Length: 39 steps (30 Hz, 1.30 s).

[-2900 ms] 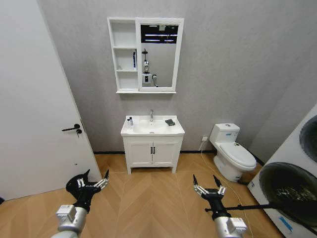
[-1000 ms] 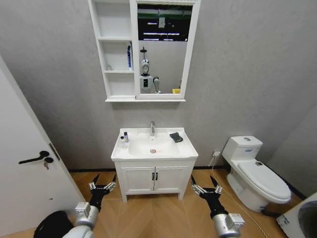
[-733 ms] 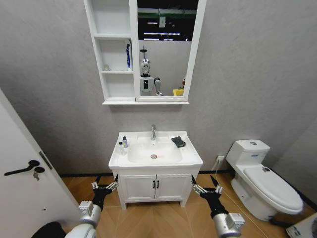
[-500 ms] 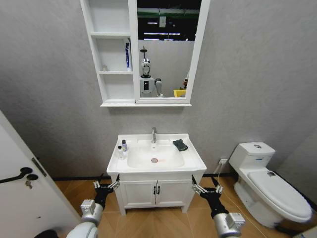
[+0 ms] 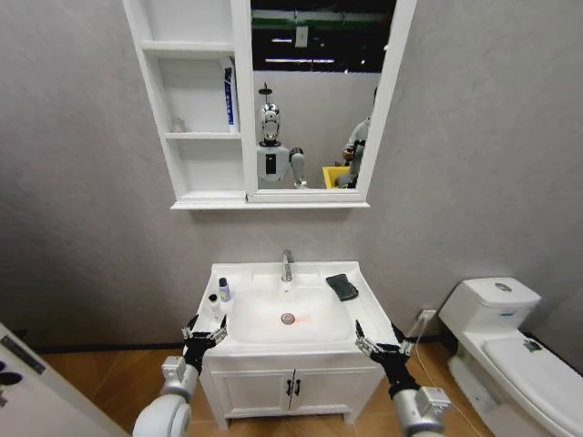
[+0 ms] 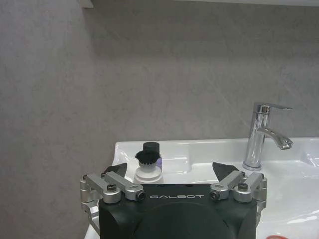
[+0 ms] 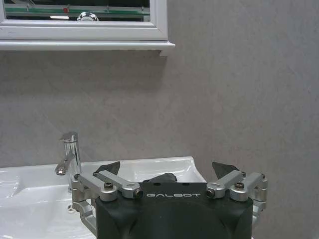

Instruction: Move facial cleanser and shampoo from washbasin to cabinet, then wipe washbasin with towel.

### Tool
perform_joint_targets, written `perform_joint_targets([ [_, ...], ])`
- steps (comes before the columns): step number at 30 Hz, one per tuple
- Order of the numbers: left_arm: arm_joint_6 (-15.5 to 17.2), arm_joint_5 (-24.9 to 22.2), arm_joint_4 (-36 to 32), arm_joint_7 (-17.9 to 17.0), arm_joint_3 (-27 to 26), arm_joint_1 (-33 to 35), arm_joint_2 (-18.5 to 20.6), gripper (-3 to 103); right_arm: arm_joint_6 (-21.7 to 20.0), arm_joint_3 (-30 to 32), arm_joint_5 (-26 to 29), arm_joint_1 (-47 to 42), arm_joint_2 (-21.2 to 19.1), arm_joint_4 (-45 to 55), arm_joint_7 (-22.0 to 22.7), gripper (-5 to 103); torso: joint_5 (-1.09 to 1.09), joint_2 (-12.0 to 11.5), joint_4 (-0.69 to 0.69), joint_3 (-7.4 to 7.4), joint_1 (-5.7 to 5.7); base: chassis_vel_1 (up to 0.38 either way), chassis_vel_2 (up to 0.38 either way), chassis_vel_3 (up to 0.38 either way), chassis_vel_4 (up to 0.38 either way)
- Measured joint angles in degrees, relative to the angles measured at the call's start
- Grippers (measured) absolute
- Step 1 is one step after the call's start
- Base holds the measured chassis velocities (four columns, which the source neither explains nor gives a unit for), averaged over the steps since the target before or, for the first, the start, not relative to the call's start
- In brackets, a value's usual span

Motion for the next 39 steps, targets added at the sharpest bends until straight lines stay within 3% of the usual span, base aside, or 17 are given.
perform_joint_targets([
  [19, -1.8, 1.7, 17.3, -0.2, 0.7, -10.8, -1.6, 95, -0.3, 1.3, 0.0, 0.0, -1.3, -0.1, -0.1, 100, 0.0, 0.0, 0.01, 0.0, 0.01, 0.0, 0.0, 0.0, 0.0],
  [24, -3.9, 3.4, 19.9, -0.3, -1.4, -11.8, -2.0, 75, -0.3, 0.9, 0.9, 0.6, -1.9, -0.8, -0.3, 100, 0.0, 0.0, 0.04, 0.0, 0.01, 0.0, 0.0, 0.0, 0.0],
  [25, -3.9, 3.4, 19.9, -0.3, -1.4, -11.8, -2.0, 75, -0.3, 0.9, 0.9, 0.6, -1.9, -0.8, -0.3, 100, 0.0, 0.0, 0.04, 0.0, 0.01, 0.0, 0.0, 0.0, 0.0],
  [27, -4.0, 3.5, 20.4, 0.0, -1.5, -11.9, -2.1, 63, -0.3, 1.2, 1.2, 0.4, -2.1, -0.9, -0.4, 100, -0.01, 0.0, 0.01, 0.0, 0.01, 0.0, 0.0, 0.0, 0.0],
  [29, -4.0, 3.5, 20.5, 0.1, -1.6, -12.0, -2.2, 63, -0.3, 1.2, 1.2, 0.4, -2.1, -0.9, -0.4, 100, -0.01, 0.0, 0.01, 0.0, 0.01, 0.0, 0.0, 0.0, 0.0],
  [30, -4.0, 3.5, 20.9, 0.3, -1.7, -12.0, -2.2, 52, -0.2, 1.4, 1.3, 0.4, -2.3, -0.9, -0.4, 100, 0.0, 0.0, 0.01, 0.0, 0.01, 0.0, 0.0, 0.0, 0.0],
  [32, -4.0, 3.4, 21.0, 0.5, -1.7, -12.0, -2.3, 52, -0.2, 1.4, 1.4, 0.4, -2.3, -0.9, -0.4, 100, -0.01, 0.0, 0.01, 0.0, 0.01, 0.0, 0.0, 0.0, 0.0],
  [33, -4.0, 3.4, 21.2, 0.9, -1.8, -12.1, -2.4, 42, -0.2, 1.5, 1.5, 0.5, -2.4, -0.9, -0.4, 100, -0.01, 0.0, 0.02, 0.0, 0.01, 0.0, 0.0, 0.0, 0.0],
  [35, -4.0, 3.4, 21.3, 1.0, -1.8, -12.1, -2.4, 42, -0.2, 1.5, 1.5, 0.5, -2.4, -0.9, -0.4, 100, -0.01, 0.0, 0.02, 0.0, 0.01, 0.0, 0.0, 0.0, 0.0],
  [39, -4.0, 3.2, 20.9, 1.2, -1.8, -11.9, -2.6, 30, -0.1, 1.7, 1.8, 0.4, -2.5, -1.0, -0.4, 100, 0.0, 0.0, 0.02, -0.01, 0.01, 0.0, 0.0, 0.0, 0.0],
])
